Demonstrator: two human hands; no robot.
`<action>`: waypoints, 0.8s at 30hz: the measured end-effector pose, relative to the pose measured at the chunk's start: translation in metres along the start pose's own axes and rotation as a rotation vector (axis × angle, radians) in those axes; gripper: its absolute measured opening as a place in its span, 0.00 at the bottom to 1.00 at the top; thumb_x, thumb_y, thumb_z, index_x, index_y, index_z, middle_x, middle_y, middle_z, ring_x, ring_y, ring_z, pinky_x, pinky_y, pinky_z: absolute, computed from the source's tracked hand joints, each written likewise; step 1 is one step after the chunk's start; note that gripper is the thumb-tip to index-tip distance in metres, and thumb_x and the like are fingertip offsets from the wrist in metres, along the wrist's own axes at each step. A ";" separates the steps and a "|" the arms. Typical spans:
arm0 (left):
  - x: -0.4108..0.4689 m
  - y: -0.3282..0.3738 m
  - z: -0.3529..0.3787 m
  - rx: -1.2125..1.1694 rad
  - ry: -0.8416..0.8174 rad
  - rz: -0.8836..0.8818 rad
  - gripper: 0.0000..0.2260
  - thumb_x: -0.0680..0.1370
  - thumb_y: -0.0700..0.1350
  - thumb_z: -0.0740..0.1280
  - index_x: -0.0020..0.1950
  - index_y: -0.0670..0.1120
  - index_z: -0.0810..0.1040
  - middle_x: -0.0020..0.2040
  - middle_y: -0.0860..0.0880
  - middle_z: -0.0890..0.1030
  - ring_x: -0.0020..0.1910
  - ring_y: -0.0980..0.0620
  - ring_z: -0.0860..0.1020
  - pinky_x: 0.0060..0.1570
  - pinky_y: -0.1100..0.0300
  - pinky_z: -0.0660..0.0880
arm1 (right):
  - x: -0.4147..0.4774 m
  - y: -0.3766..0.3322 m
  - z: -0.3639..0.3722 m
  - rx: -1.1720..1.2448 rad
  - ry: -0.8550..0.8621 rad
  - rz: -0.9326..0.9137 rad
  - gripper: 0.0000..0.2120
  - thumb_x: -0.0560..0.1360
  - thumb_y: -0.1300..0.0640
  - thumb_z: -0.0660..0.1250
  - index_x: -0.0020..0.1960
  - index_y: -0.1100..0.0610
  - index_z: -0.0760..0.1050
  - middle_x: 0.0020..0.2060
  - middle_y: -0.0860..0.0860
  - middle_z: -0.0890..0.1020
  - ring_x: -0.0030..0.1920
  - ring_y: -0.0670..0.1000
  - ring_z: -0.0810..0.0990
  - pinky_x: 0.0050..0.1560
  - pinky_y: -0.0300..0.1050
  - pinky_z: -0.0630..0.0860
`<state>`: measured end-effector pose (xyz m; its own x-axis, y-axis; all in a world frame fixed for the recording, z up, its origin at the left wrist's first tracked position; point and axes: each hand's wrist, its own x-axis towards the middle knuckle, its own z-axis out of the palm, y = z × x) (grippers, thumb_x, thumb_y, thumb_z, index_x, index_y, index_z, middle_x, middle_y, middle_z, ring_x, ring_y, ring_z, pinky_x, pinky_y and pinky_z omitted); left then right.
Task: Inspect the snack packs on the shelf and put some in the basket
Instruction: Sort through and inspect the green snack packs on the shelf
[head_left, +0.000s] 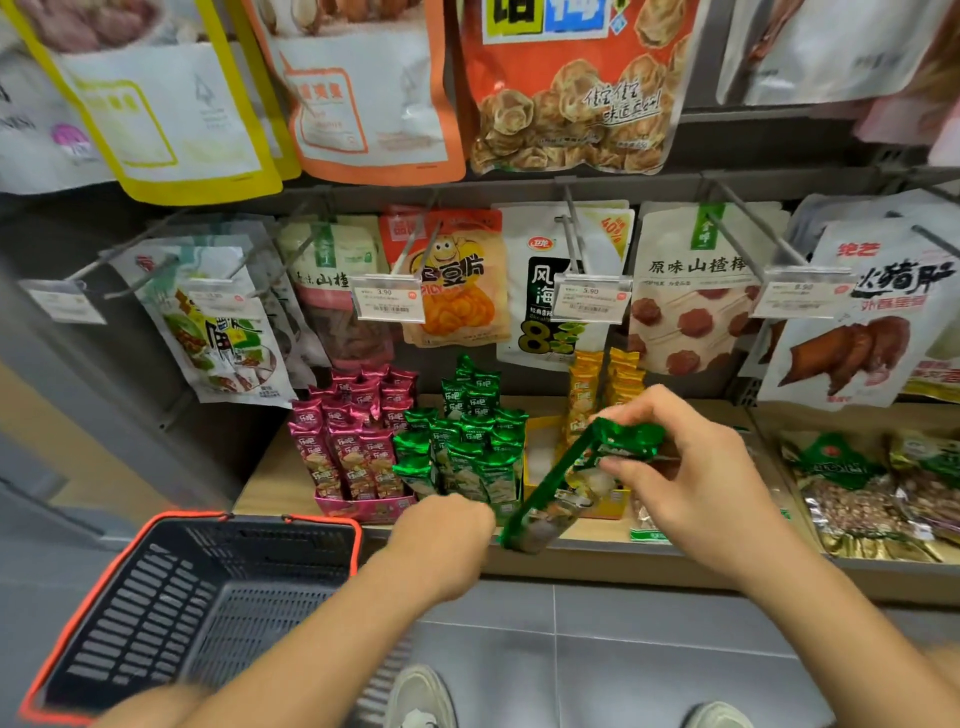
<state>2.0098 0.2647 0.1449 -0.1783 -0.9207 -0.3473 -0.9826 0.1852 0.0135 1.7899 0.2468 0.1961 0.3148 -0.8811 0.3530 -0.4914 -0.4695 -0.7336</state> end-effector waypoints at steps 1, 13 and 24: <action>0.003 -0.001 -0.007 0.069 0.023 0.008 0.05 0.76 0.39 0.65 0.43 0.45 0.69 0.51 0.39 0.81 0.52 0.37 0.79 0.43 0.50 0.73 | 0.000 0.000 -0.001 -0.047 -0.011 -0.014 0.24 0.72 0.65 0.72 0.46 0.36 0.68 0.49 0.39 0.81 0.47 0.40 0.82 0.44 0.42 0.80; 0.096 -0.026 -0.011 0.025 0.193 0.091 0.32 0.81 0.56 0.58 0.80 0.44 0.50 0.80 0.45 0.50 0.78 0.45 0.49 0.76 0.48 0.55 | 0.019 0.031 0.035 -0.182 0.234 -0.015 0.13 0.73 0.62 0.71 0.52 0.49 0.71 0.46 0.46 0.79 0.47 0.41 0.73 0.45 0.26 0.70; 0.115 -0.035 0.003 0.045 0.099 0.182 0.31 0.79 0.61 0.58 0.77 0.45 0.60 0.78 0.46 0.60 0.77 0.47 0.57 0.76 0.51 0.54 | 0.082 0.088 0.092 0.004 0.374 0.044 0.13 0.73 0.65 0.72 0.56 0.58 0.77 0.49 0.48 0.80 0.49 0.42 0.76 0.52 0.26 0.71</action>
<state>2.0239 0.1535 0.1018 -0.3592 -0.8993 -0.2494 -0.9307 0.3649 0.0247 1.8472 0.1388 0.1072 -0.0252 -0.8607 0.5085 -0.4942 -0.4315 -0.7547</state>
